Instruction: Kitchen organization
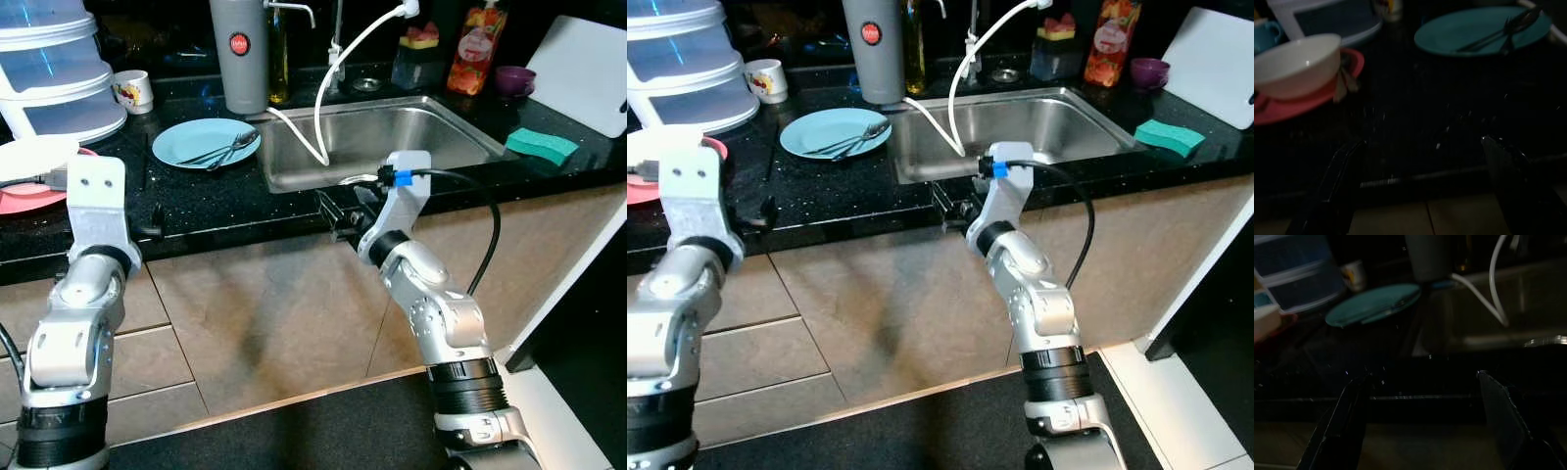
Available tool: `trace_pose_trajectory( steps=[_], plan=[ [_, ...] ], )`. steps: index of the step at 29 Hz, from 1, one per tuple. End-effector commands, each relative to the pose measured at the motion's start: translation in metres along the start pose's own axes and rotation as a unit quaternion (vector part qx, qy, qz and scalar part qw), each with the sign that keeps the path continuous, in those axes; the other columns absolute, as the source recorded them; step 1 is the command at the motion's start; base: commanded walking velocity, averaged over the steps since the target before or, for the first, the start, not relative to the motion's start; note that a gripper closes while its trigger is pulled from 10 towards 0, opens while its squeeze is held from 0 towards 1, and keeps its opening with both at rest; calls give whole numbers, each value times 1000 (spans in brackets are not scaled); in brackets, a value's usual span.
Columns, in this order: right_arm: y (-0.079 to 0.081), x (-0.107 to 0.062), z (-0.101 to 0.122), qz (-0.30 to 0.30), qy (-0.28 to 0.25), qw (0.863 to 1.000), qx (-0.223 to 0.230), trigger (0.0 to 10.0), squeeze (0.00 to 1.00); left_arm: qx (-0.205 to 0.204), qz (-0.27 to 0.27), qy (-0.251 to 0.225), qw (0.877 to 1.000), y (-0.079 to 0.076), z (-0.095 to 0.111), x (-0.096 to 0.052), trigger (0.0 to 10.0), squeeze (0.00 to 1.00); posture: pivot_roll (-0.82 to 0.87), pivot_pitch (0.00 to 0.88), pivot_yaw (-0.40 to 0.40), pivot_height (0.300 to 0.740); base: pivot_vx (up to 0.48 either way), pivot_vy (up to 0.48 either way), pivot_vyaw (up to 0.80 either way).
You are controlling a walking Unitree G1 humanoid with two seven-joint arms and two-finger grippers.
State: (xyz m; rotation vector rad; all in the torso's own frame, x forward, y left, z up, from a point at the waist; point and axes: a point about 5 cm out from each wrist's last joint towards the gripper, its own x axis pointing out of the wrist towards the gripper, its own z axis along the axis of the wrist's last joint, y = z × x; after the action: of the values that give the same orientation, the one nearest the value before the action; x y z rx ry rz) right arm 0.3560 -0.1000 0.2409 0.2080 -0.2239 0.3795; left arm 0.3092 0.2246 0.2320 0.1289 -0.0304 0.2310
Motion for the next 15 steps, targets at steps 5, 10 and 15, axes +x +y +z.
trace_pose_trajectory(
  steps=[5,10,15],
  plan=[
    [-10,-3,-14,-47,30,998,11,10000,0,-29,-46,-5,999,-20,3,-10,10000,0,7,60,21,740,0,0,0],
    [-17,-4,-17,-67,37,997,14,10000,0,-55,-77,-24,995,-34,5,-13,10000,0,6,62,24,740,0,0,800],
    [-20,-6,-18,-75,39,996,9,10000,0,-38,-79,-24,996,-35,4,-14,10000,0,6,62,26,740,0,0,800]
  ],
)
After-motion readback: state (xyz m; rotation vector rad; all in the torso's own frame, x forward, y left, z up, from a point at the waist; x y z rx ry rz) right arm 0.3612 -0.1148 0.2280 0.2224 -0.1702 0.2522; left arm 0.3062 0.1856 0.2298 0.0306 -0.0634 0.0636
